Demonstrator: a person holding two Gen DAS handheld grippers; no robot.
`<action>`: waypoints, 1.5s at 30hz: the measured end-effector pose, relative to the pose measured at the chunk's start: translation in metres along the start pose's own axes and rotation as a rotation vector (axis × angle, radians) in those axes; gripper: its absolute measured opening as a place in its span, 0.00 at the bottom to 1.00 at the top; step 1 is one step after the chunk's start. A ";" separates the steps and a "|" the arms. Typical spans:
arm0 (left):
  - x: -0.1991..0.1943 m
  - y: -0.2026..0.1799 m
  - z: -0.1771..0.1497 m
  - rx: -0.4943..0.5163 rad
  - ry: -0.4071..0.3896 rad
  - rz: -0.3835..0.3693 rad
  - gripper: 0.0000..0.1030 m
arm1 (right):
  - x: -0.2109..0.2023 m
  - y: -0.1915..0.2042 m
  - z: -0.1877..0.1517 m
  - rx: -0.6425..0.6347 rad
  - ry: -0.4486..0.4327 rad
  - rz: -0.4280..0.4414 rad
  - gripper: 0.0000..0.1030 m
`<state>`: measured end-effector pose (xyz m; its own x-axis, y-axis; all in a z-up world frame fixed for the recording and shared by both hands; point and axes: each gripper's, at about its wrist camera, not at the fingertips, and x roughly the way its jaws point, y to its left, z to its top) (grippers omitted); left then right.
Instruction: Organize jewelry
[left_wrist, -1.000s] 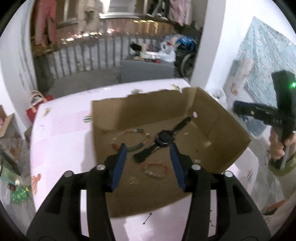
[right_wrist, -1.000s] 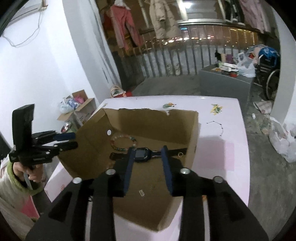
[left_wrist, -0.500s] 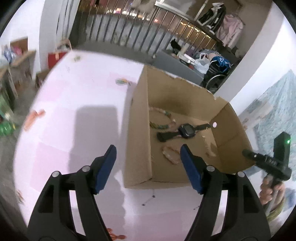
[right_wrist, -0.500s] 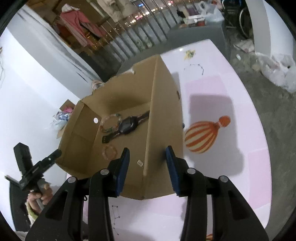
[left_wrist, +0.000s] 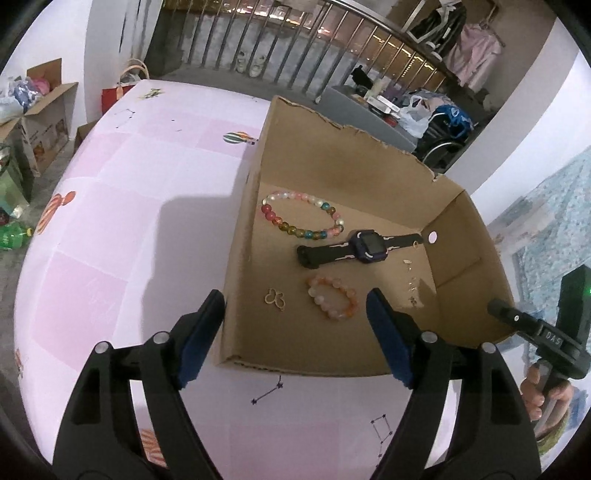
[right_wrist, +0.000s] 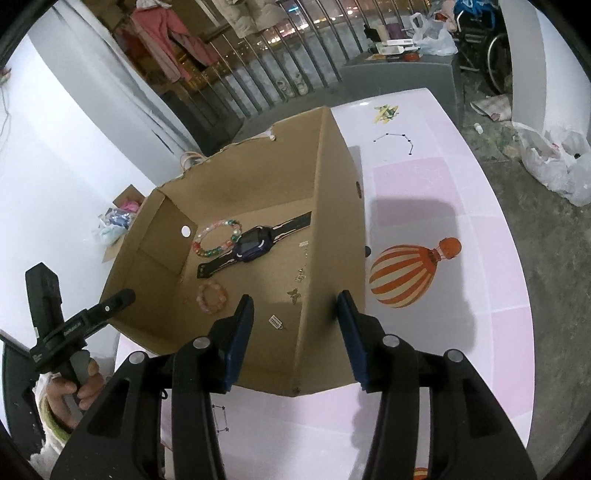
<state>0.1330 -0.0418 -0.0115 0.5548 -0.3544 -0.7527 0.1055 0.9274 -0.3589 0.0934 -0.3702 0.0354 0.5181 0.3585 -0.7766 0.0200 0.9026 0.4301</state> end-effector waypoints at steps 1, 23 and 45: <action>-0.003 0.001 -0.001 0.002 -0.003 0.002 0.72 | -0.001 0.001 -0.001 -0.003 0.002 -0.002 0.46; -0.035 0.007 -0.035 -0.016 -0.036 -0.005 0.73 | -0.020 0.005 -0.039 -0.008 0.003 0.007 0.46; -0.113 -0.038 -0.079 0.171 -0.300 0.189 0.91 | -0.095 0.088 -0.115 -0.284 -0.377 -0.300 0.94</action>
<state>0.0015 -0.0467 0.0436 0.7916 -0.1481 -0.5928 0.1003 0.9885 -0.1130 -0.0525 -0.2974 0.0946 0.7960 0.0131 -0.6051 0.0095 0.9994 0.0342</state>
